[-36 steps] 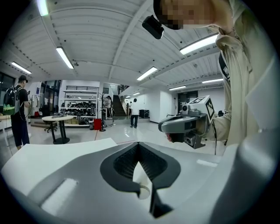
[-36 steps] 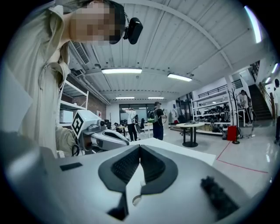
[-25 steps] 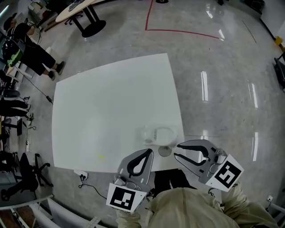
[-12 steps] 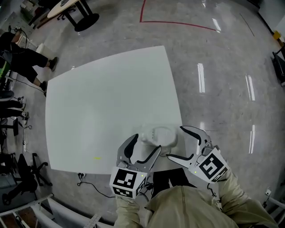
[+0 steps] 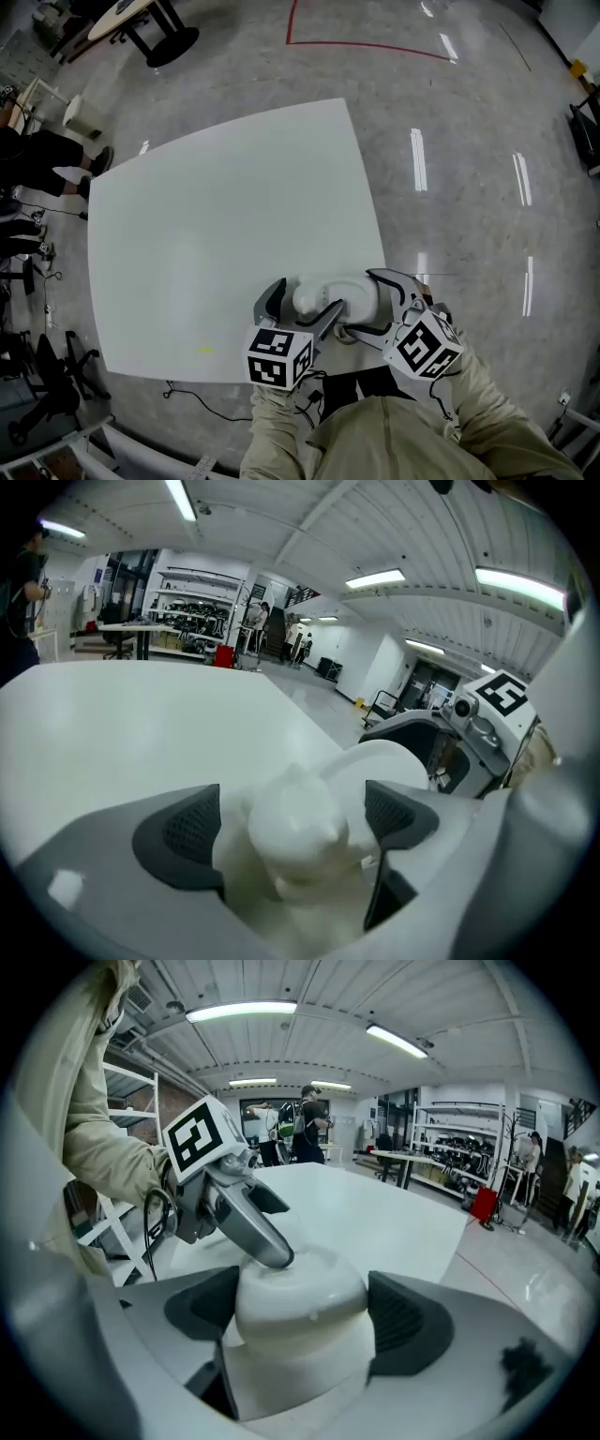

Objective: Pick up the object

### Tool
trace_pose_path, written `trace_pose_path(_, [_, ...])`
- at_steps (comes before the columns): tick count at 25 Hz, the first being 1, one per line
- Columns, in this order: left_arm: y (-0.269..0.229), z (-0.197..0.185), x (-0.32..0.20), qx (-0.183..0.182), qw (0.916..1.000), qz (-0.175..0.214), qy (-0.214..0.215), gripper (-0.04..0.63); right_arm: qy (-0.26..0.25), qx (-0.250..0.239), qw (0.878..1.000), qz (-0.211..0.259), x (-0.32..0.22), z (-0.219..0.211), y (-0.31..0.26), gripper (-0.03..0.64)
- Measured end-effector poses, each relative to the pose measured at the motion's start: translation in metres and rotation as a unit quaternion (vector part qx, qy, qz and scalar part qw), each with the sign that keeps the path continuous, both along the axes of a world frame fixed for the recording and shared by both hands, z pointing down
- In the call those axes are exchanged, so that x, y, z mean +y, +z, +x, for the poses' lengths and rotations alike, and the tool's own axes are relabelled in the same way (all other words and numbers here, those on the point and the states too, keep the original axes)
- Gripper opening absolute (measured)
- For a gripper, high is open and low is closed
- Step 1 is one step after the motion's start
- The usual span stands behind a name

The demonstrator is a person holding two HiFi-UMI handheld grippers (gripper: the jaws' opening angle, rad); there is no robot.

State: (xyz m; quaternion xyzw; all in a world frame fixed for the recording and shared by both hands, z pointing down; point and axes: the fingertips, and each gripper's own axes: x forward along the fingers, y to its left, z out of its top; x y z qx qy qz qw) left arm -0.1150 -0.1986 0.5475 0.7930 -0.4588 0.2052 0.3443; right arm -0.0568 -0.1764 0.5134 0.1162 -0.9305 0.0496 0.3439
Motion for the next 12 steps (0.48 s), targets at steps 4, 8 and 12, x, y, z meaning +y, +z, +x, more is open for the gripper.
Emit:
trace_pose_path(4, [0.0024, 0.0000, -0.0034, 0.014, 0.9997, -0.016, -0.012, 0.494, 0.000, 0.002, 1.000, 0.000, -0.0042, 0.0015, 0.0007, 0.423])
trace_pose_path(8, [0.0001, 0.0040, -0.0045, 0.020, 0.9995, -0.021, -0.014, 0.480, 0.008, -0.007, 1.000, 0.004, -0.0071, 0.0028, -0.0014, 0.423])
trace_pose_path(12, [-0.0016, 0.0072, -0.0042, 0.038, 0.9989, -0.024, -0.013, 0.400, 0.016, -0.012, 1.000, 0.009, -0.0096, -0.0007, -0.0014, 0.423])
